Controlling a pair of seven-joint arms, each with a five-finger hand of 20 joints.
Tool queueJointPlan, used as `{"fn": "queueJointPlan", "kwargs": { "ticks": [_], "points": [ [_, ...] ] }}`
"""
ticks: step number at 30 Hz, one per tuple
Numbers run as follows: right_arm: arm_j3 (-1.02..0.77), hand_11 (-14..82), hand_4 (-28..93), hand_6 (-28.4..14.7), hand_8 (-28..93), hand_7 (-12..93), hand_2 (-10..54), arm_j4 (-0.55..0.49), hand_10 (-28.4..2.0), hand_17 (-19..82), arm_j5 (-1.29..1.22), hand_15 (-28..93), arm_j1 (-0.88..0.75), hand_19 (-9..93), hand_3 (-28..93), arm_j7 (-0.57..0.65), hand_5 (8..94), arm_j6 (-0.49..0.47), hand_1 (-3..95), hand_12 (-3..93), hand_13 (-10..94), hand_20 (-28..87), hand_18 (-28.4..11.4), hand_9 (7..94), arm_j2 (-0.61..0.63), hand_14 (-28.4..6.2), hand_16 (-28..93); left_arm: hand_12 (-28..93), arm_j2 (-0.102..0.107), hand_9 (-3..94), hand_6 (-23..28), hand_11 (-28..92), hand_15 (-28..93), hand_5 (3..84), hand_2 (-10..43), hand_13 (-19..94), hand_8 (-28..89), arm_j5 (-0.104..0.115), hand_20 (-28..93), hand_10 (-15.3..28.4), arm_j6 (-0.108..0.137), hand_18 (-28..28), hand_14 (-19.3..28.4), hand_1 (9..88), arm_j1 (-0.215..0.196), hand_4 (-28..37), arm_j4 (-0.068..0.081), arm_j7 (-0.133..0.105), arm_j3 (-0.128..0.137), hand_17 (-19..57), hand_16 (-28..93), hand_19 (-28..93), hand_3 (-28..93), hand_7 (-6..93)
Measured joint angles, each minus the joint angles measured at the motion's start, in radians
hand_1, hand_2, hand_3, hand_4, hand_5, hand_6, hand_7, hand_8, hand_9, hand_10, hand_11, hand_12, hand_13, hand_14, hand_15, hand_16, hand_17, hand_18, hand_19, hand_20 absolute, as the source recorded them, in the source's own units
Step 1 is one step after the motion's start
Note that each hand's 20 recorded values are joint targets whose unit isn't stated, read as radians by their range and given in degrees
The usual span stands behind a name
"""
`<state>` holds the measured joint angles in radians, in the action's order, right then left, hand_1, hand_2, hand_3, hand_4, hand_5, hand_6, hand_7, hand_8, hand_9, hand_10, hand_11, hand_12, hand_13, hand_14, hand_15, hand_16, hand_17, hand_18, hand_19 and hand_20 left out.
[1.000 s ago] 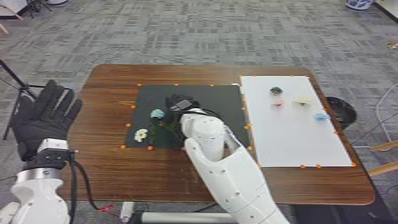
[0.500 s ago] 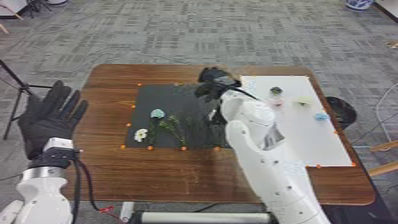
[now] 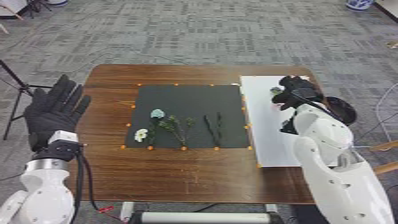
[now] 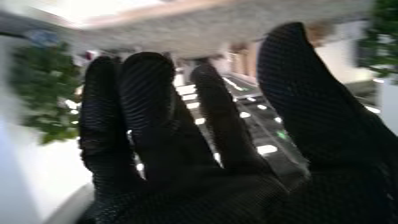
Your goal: Arrange flowers
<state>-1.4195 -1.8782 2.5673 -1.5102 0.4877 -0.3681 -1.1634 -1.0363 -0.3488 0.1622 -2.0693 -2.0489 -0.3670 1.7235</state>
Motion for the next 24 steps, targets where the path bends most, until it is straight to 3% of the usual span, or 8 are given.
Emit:
{"fn": "queueJointPlan", "kwargs": {
  "ticks": [8,12,17,24],
  "points": [
    [-0.091,7.3,-24,-10.6,-9,5,-8.7,0.055,-19.5,34,-0.02,79,-0.028,82,77,0.065,40.3,-0.04,39.1,9.5,61,25,-22.9,35.2,0.042,-13.3,26,5,0.001,29.4,7.5,15,14,38.5,15.6,22,-10,-0.008,7,12.1,0.004,13.0,11.9,24.2,-0.004,-28.3,-0.013,-0.005,0.0,-5.7,-3,33,70,11.5],
    [-0.093,7.3,-24,-10.6,-9,4,-8.8,0.057,-19.6,34,-0.022,79,-0.027,82,77,0.083,40.2,-0.088,39.2,9.2,62,25,-23.0,35.2,0.071,-13.5,26,5,0.008,29.3,7.5,15,15,38.5,15.7,23,-10,-0.007,7,12.2,0.01,13.1,12.1,24.3,0.004,-28.3,-0.01,-0.005,-0.016,-5.8,-3,33,70,11.6],
    [-0.123,7.7,-25,-9.3,-9,6,-9.3,0.063,-18.8,34,-0.024,79,-0.031,81,77,0.084,40.1,-0.148,41.5,8.9,62,25,-22.8,35.3,0.098,-13.1,26,5,0.023,29.4,7.7,15,17,38.7,15.9,23,-10,-0.007,7,12.7,0.018,13.2,13.4,24.1,0.045,-28.3,-0.001,-0.005,-0.047,-5.9,-3,33,70,11.7],
    [-0.162,8.6,-27,-8.2,-9,7,-9.5,0.108,-16.7,34,-0.015,79,-0.038,81,77,0.068,40.5,-0.151,44.5,8.8,63,25,-22.1,37.1,0.104,-12.0,26,5,0.026,29.4,7.7,15,18,38.7,15.8,23,-10,-0.007,7,12.9,0.02,13.3,13.8,24.0,0.058,-28.3,-0.005,-0.005,-0.05,-5.9,-3,33,70,11.6]
  ]
}}
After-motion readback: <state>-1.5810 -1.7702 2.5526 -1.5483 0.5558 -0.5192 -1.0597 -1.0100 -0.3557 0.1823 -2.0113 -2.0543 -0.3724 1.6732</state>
